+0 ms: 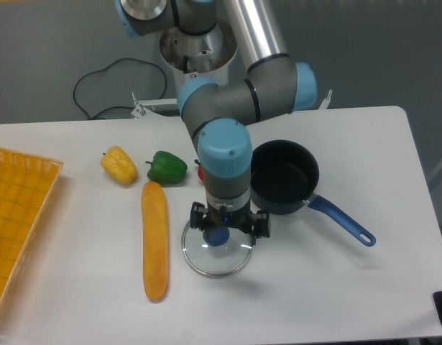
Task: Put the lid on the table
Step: 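Open the gripper and raise it off the glass lid knob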
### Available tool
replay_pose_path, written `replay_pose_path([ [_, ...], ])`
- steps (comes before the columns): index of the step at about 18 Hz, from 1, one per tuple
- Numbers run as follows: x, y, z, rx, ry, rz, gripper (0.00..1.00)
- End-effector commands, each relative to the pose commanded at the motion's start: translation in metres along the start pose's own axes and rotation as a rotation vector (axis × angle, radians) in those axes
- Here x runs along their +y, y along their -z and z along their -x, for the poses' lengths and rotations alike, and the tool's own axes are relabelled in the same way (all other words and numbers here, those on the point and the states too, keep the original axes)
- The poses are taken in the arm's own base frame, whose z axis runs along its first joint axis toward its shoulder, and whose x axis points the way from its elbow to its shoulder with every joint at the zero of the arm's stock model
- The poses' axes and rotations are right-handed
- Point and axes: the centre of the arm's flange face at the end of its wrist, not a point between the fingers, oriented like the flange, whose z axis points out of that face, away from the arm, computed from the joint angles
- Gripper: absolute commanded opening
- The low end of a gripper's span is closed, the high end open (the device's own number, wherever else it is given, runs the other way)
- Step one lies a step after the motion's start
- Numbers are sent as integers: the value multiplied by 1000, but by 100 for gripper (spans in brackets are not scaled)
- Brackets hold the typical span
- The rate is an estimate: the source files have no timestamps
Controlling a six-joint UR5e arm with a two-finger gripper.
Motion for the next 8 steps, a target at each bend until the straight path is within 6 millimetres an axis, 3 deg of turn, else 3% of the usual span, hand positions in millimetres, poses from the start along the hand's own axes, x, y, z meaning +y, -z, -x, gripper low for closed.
replay_pose_path([
  [8,6,6,0,-28,-40,22,100],
])
